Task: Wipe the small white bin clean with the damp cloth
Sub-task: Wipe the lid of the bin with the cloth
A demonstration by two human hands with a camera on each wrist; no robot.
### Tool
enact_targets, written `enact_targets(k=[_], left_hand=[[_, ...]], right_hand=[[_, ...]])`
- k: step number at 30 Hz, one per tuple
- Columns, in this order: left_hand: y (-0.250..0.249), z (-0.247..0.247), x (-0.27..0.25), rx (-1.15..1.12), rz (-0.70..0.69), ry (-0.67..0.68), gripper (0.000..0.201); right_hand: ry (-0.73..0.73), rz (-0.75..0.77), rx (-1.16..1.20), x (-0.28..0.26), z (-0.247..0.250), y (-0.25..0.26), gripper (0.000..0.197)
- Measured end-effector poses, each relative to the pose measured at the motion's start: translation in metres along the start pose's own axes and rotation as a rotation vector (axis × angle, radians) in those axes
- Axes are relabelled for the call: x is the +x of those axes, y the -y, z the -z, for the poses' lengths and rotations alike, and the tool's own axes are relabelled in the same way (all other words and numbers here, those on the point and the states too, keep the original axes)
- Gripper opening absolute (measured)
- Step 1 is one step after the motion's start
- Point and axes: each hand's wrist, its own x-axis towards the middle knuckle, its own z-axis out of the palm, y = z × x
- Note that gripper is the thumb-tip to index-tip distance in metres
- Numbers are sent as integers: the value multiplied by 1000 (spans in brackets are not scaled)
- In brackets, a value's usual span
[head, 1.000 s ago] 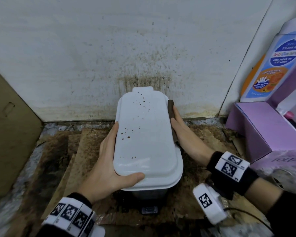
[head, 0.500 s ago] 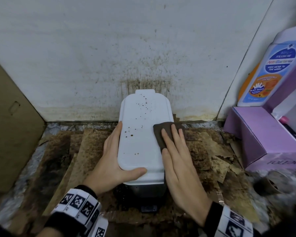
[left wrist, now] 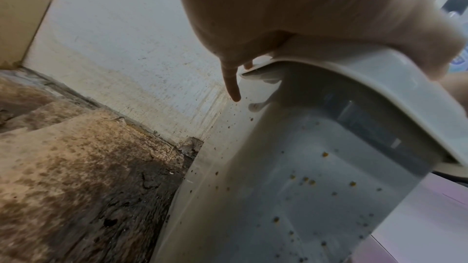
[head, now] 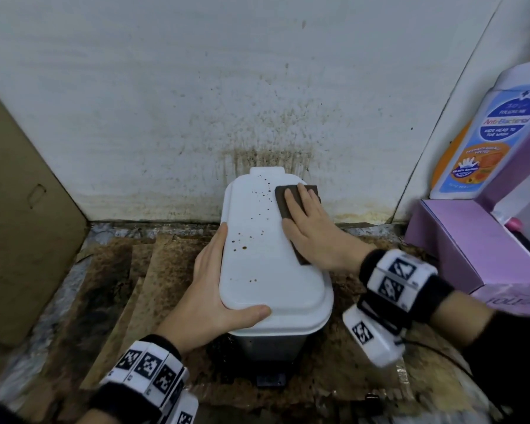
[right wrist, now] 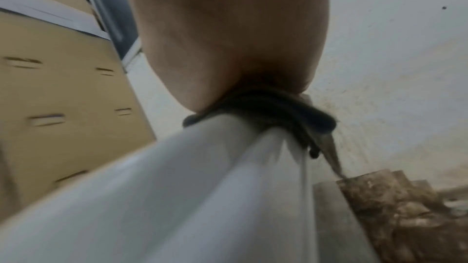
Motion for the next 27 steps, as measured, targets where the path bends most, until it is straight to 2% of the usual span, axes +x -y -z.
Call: enact_targets(k=[5, 9, 16, 19, 22, 24, 27], left_hand=[[0, 0, 0, 6, 5, 2, 134], [2, -2, 0, 14, -2, -8, 134], [3, -4, -1, 16, -16, -25, 135], [3, -4, -1, 24, -18, -30, 136], [4, -5, -1, 29, -21, -34, 136], [3, -5, -1, 37, -24, -35, 135], [1, -4, -1, 30, -22, -26, 135]], right_hand=[[24, -18, -25, 47, 24, -9, 64], [-11, -3, -3, 47, 21, -12, 64], [-72, 25, 53, -22, -5, 8, 62], [-194, 87, -57, -61, -34, 12, 59], [-277, 56, 43, -93, -61, 19, 60], [-275, 3, 106, -102, -71, 21, 63], [-335, 14, 57, -96, -71, 21, 67]])
